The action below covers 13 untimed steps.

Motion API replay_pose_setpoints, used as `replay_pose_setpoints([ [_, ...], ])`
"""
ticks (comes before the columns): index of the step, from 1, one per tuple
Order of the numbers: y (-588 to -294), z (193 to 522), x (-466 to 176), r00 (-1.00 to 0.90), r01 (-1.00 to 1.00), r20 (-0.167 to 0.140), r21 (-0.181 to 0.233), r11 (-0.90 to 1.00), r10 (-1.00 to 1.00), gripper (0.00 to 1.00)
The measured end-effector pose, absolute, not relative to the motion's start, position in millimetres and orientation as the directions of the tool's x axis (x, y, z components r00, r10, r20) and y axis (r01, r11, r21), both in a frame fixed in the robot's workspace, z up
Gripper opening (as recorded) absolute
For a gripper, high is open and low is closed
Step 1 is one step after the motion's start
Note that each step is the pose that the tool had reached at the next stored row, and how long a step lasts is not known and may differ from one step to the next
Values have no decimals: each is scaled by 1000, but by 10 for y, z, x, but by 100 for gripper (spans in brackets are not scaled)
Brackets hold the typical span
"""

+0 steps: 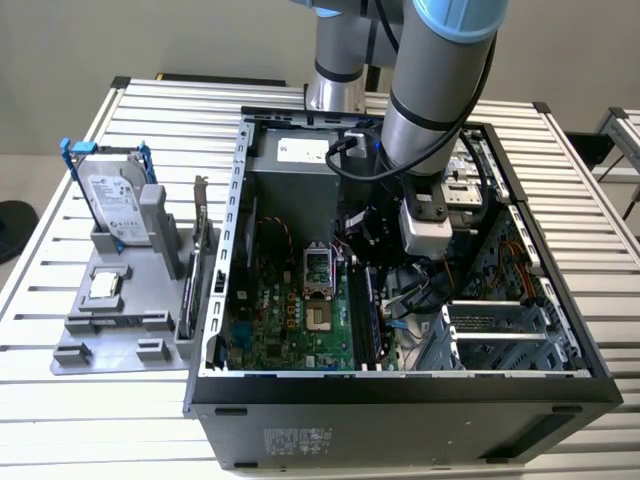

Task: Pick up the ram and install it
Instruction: 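Press down the ram until it locks into place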

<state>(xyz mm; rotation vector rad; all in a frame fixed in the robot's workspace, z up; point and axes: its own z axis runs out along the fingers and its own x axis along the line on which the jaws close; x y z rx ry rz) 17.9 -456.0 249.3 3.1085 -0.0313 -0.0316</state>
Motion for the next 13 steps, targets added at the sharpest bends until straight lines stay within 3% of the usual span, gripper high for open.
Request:
replay_pose_setpoints([
  [13, -4558, 2493, 176, 994, 109, -20, 33, -993, 109, 0],
])
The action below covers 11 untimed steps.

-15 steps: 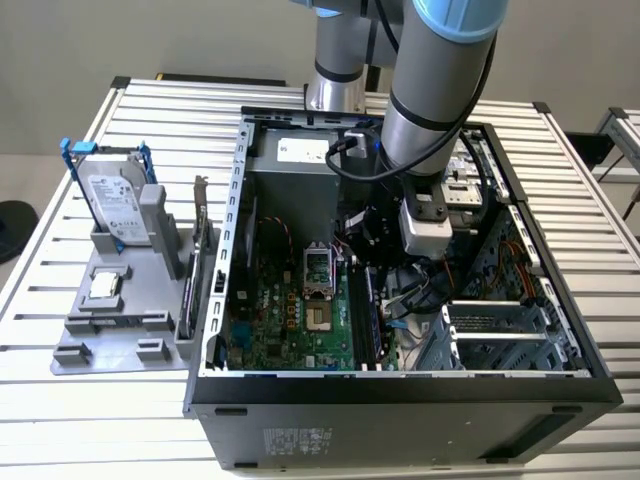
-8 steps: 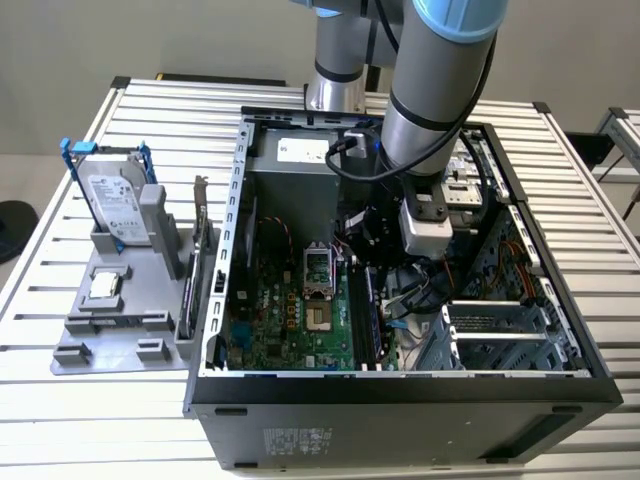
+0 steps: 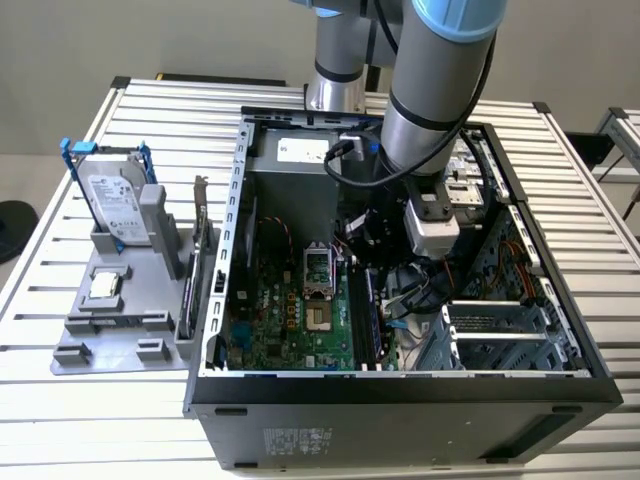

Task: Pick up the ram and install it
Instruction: 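Press down the ram until it locks into place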

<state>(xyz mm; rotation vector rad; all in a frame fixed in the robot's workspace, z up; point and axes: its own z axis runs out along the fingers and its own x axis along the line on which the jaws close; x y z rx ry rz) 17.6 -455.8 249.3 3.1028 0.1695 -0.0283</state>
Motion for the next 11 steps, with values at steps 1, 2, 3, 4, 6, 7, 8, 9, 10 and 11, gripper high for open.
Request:
replay_pose_setpoints([
  [1, -4558, 2493, 176, 992, 127, -20, 33, -991, 127, 0],
  [2, -4558, 2493, 176, 989, 146, -20, 33, -989, 145, 0],
  [3, -4558, 2493, 176, 986, 164, -20, 33, -986, 163, 0],
  [4, -4558, 2493, 176, 983, 182, -20, 33, -983, 181, 0],
  [6, -4558, 2493, 176, 976, 217, -20, 33, -976, 216, 0],
  [7, -4558, 2493, 176, 972, 235, -20, 33, -971, 234, 0],
  [8, -4558, 2493, 176, 968, 252, -20, 33, -967, 252, 0],
  [9, -4558, 2493, 176, 963, 270, -20, 33, -962, 270, 0],
  [10, -4558, 2493, 176, 958, 287, -20, 33, -957, 287, 0],
  [11, -4558, 2493, 177, 952, 305, -20, 33, -952, 305, 0],
])
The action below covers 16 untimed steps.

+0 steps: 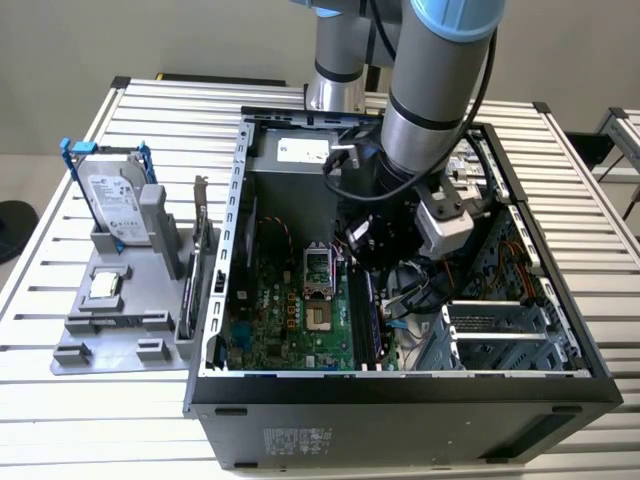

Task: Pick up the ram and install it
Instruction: 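Press down the ram until it locks into place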

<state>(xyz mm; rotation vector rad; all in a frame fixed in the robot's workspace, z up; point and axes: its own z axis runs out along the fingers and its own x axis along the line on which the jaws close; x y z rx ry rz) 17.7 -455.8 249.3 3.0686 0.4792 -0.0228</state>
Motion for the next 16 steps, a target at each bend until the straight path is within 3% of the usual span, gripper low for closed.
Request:
replay_pose_setpoints([
  [16, -4558, 2493, 176, 824, 567, -20, 33, -823, 566, 0],
])
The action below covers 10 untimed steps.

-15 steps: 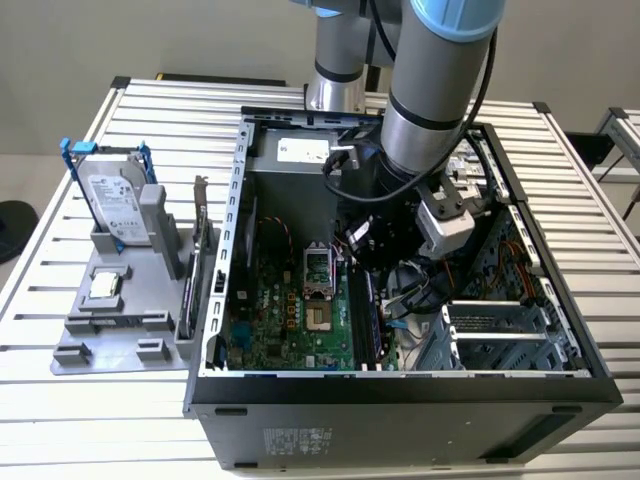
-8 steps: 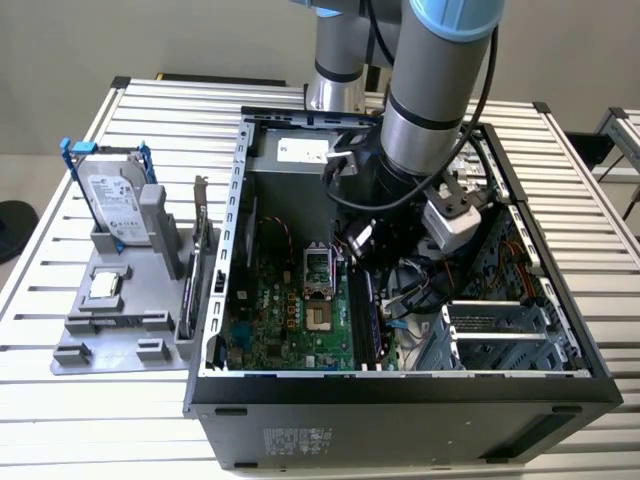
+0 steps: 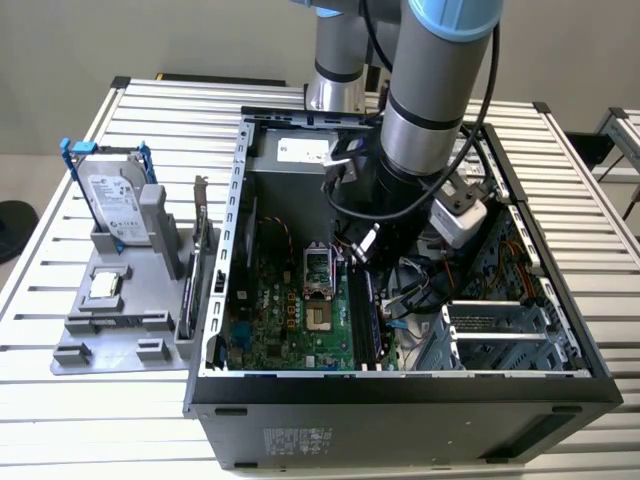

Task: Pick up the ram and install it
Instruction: 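Press down the ram until it locks into place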

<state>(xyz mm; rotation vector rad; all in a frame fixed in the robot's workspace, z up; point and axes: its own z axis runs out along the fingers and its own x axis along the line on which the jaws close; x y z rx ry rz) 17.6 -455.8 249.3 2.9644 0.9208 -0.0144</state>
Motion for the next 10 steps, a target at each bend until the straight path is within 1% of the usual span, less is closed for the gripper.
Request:
replay_pose_setpoints([
  [10, -4558, 2493, 177, 707, 707, -20, 33, -706, 707, 0],
])
